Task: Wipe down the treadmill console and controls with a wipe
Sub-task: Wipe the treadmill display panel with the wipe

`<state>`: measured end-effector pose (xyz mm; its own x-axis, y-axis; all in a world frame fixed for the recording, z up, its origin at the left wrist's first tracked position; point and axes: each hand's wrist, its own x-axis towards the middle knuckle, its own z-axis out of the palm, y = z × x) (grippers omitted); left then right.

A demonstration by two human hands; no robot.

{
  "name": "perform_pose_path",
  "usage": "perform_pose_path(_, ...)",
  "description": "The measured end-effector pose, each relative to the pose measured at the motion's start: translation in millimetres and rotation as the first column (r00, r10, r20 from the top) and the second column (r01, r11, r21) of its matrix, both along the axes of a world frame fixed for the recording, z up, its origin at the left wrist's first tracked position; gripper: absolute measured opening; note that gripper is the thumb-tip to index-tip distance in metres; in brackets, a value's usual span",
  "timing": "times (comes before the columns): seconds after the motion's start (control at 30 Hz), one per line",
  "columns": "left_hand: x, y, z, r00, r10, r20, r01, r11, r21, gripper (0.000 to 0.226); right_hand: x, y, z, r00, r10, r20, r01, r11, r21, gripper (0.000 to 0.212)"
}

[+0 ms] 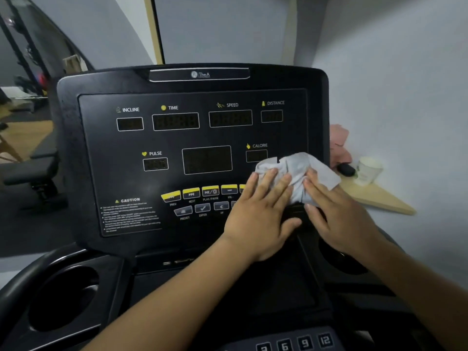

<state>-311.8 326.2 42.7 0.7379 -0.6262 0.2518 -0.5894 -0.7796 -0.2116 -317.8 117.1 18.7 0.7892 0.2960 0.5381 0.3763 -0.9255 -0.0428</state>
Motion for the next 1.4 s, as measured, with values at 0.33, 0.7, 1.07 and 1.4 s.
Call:
perform_pose_path(0.33,-35.3,2.3,-44.2,0.993,-0.034,-0.117,0.029,0.998,-0.051,0.072,-39.1,-15.5,-49.0,0.997,0.077,-0.027,-0.079,0.994,-0.08,0.053)
perform_pose_path(0.7,-43.4,30.4,-43.8,0.987,-0.131,0.09,0.146,0.97,-0.196,0.039,-28.4,9.0,-50.7,0.985,0.145,0.094,-0.13,0.98,-0.153,0.036)
perform_pose_path(1.07,-58.3,79.0,-8.4,0.995,0.026,-0.097,-0.078,0.805,-0.588,0.044,-40.8,96.2,44.6,0.933,0.356,-0.042,-0.255,0.74,0.622,0.023)
perform_pose_path(1.4,-76.2,114.1,22.0,0.853,-0.381,-0.356,-0.387,-0.004,-0.922,0.027,-55.0,133.1,72.2,0.821,0.558,-0.124,-0.218,0.506,0.835,0.023)
